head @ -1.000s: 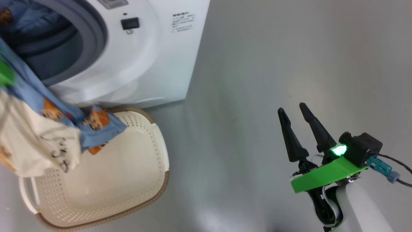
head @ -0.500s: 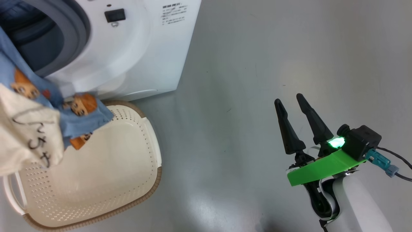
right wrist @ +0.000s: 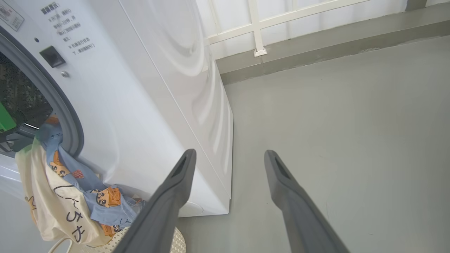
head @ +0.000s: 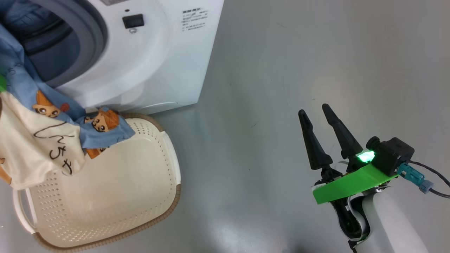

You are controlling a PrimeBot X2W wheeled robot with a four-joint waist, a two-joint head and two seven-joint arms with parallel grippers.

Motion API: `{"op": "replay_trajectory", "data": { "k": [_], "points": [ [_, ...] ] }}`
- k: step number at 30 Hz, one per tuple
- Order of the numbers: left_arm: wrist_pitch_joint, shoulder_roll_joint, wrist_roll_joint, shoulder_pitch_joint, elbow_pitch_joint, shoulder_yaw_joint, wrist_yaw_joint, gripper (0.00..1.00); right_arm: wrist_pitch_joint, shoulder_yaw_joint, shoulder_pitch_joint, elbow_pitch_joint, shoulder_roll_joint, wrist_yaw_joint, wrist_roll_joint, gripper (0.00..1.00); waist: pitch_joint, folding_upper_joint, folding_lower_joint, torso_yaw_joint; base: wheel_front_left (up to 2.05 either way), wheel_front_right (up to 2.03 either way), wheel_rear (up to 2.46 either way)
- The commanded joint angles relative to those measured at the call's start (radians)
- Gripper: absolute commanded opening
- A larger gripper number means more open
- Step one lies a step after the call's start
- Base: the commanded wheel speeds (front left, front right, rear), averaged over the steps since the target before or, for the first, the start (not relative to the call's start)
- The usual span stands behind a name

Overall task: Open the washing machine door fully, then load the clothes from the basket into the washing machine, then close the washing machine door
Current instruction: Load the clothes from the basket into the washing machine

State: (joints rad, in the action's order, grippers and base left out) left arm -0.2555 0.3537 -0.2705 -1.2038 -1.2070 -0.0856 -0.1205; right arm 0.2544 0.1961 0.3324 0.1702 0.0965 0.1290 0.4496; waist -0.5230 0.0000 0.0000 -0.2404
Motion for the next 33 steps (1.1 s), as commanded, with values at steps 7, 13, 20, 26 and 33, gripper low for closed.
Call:
{"op": "replay_trajectory", "data": {
  "k": [7,13,20,26,33],
  "points": [
    [-0.006,0.036,-0.017,-0.016,-0.007,-0.012,-0.008,1.0,0.007,0.027,-0.016,-0.018,0.007,0.002,-0.002,1.0,0.016,0.0,0.0,0.013,0.0,0.0,0.0],
    [-0.006,0.024,-0.039,0.021,0.035,-0.007,-0.01,1.0,0.007,0.026,-0.022,-0.015,0.012,0.002,-0.002,1.0,0.029,0.0,0.0,0.022,0.0,0.0,0.0],
    [-0.006,-0.008,-0.082,0.11,0.159,0.024,-0.01,1.0,0.007,0.013,-0.03,-0.016,0.021,0.002,-0.003,1.0,0.046,0.0,0.0,0.047,0.0,0.0,0.0],
    [-0.006,-0.031,-0.088,0.202,0.259,0.047,-0.01,1.0,0.007,0.004,-0.035,-0.017,0.032,0.002,-0.006,1.0,0.06,0.0,0.0,0.07,0.0,0.0,0.0],
    [-0.006,-0.076,-0.099,0.333,0.41,0.115,-0.01,1.0,0.007,-0.019,-0.043,-0.028,0.045,0.002,-0.01,1.0,0.064,0.0,0.0,0.106,0.0,0.0,0.0]
  ]
}}
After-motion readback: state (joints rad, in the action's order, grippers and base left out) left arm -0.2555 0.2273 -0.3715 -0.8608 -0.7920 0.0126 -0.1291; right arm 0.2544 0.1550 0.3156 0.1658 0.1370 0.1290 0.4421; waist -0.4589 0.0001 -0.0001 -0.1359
